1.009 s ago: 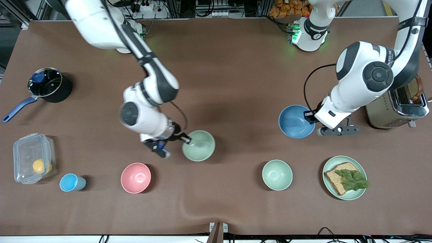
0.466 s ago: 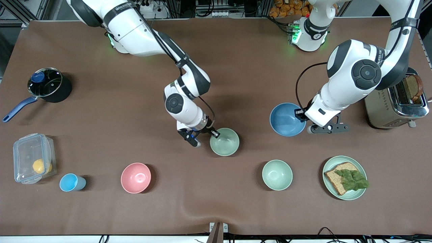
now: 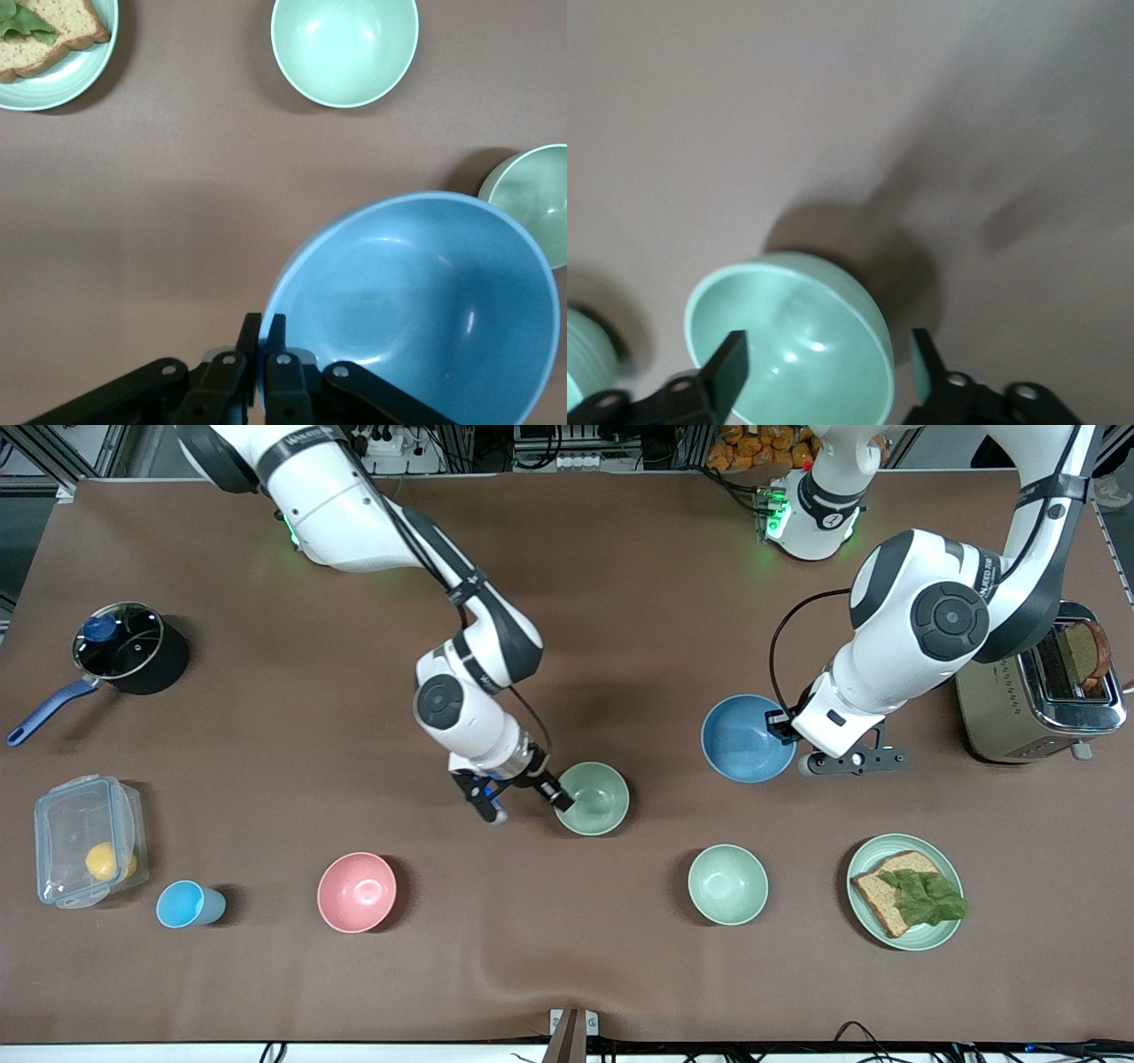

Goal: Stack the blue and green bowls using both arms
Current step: 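Carry the green bowl with the right gripper toward the blue bowl, then carry the blue bowl with the left gripper toward the green bowl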

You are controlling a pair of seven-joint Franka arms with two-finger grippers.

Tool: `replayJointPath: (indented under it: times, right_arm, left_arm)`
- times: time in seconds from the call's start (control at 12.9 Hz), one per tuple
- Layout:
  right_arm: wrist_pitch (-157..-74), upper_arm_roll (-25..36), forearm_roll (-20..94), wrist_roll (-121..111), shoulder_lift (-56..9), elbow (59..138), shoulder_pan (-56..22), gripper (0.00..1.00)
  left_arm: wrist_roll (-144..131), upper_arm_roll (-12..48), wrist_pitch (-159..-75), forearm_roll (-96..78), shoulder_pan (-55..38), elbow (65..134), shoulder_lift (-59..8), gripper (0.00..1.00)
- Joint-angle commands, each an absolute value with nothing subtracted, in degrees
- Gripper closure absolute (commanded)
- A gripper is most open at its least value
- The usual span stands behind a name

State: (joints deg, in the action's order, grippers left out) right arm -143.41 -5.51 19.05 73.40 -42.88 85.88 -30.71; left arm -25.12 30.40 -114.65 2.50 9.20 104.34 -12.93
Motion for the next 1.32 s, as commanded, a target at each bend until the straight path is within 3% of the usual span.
replayJointPath:
  times: [0.0, 0.31, 0.78, 1.24]
  right_arm:
    - [-141.6, -5.9, 19.8, 82.0, -41.0, 86.3, -28.5, 0.00]
    - [-142.1, -5.8, 19.3, 95.4, -43.1, 83.9, -28.1, 0.00]
    - [-147.6, -4.2, 19.3, 97.8, -47.5, 83.9, -29.1, 0.00]
    - [-147.8, -4.2, 19.6, 99.8, -48.2, 83.8, -29.8, 0.00]
  left_arm:
    - [-25.9, 30.7, -113.4, 0.4, 9.2, 102.7, -13.3, 1.00]
    - [-26.4, 31.0, -113.4, -0.6, 8.1, 102.0, -13.4, 1.00]
    - [-26.5, 31.3, -114.2, -1.8, 7.2, 102.0, -14.3, 1.00]
    - [-29.1, 31.3, -116.2, -2.5, 5.8, 102.5, -15.8, 1.00]
